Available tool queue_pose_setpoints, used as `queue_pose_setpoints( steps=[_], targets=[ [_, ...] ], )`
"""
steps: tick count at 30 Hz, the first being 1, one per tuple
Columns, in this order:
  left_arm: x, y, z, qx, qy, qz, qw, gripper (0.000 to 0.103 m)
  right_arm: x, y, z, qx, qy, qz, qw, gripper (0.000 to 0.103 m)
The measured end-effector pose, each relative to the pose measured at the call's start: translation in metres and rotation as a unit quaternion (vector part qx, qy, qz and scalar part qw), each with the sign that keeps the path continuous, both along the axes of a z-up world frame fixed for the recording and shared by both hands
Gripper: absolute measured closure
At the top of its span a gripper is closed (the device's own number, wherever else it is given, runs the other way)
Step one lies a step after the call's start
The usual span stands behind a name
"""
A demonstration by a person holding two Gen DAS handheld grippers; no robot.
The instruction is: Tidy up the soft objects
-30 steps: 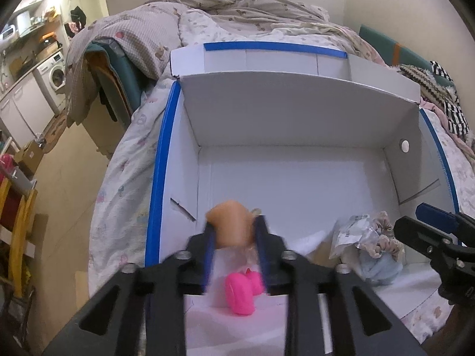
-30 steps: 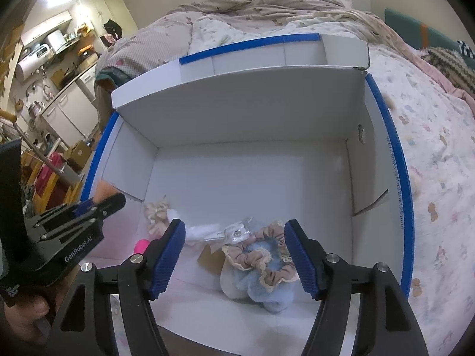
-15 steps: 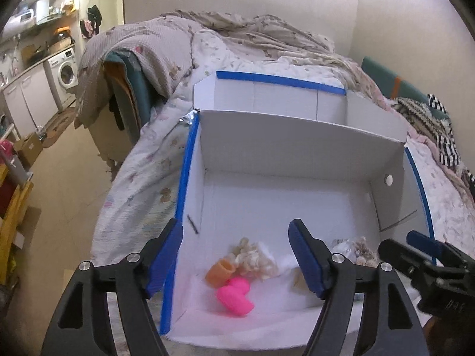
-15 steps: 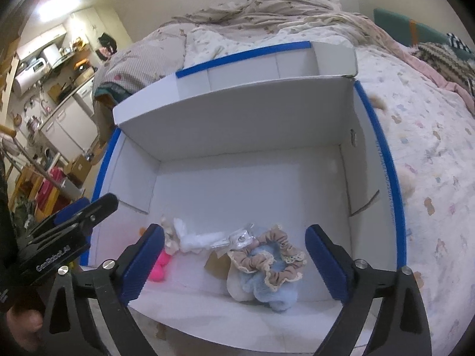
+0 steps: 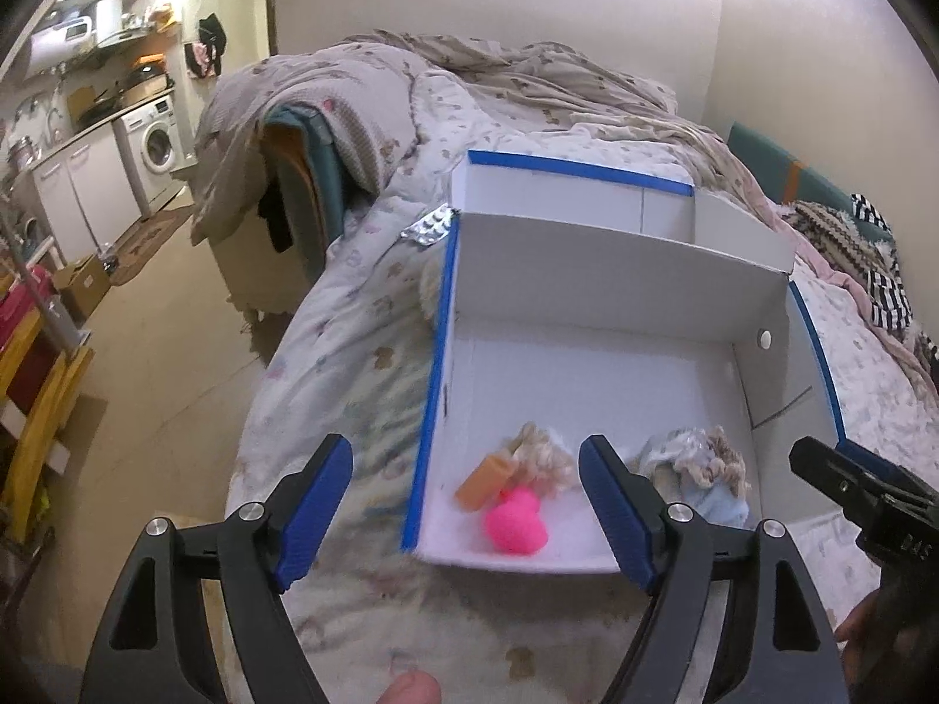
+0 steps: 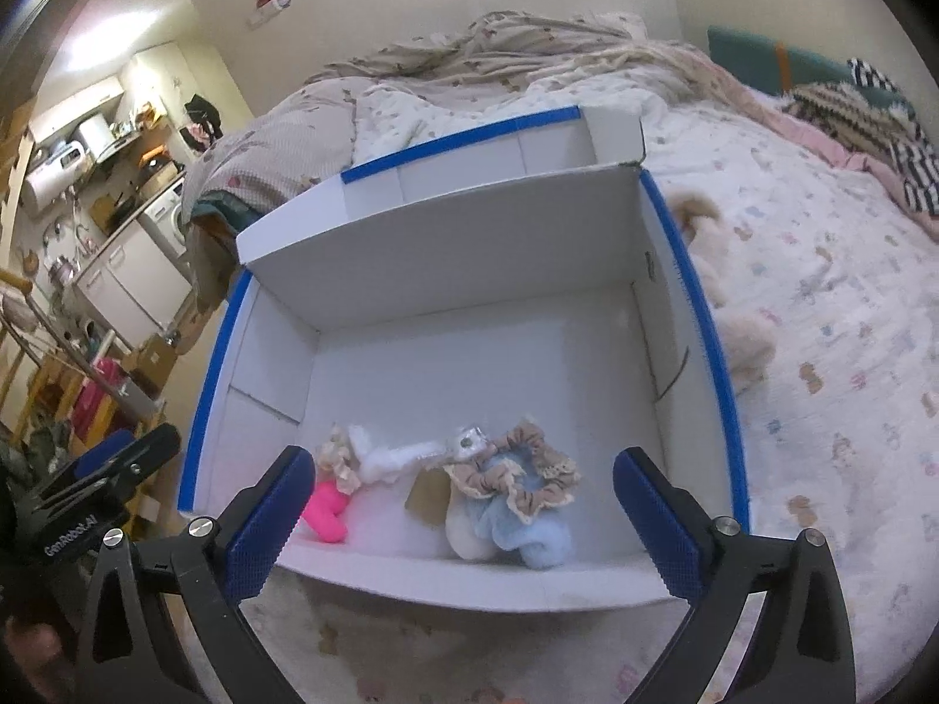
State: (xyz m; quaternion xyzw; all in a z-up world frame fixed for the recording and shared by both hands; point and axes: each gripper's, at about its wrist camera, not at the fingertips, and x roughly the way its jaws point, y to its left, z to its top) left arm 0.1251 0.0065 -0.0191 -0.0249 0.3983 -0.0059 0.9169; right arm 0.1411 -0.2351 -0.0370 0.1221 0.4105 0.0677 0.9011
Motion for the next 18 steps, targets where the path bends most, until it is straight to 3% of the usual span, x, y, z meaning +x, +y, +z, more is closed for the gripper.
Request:
queue_pose_setpoints(
  steps=[2,9,14,18],
  targets=[
    [-0.01,0.004,-0.001,-0.001,0.004,0.002,1.0,0.02,-0.006,0.002,0.002,-0.014,-0.005,0.002,1.0,0.0],
    [-0.04,0.012,-0.003,0.008,0.012,-0.003,0.9999,0.019,-0.034,0.004,0.003,-0.021,-0.006,0.006,1.0,0.0],
    [-0.068,0.027,0.006,-0.038,0.002,0.002,0.9993,0.015,-0.056,0.004,0.003,-0.015,-0.004,0.002,1.0,0.0],
    [-0.085,0.032,0.012,-0.035,-0.017,0.011,0.9992,0.014,-0.074,0.005,0.008,-0.014,-0.015,0.005,1.0,0.0]
  ],
)
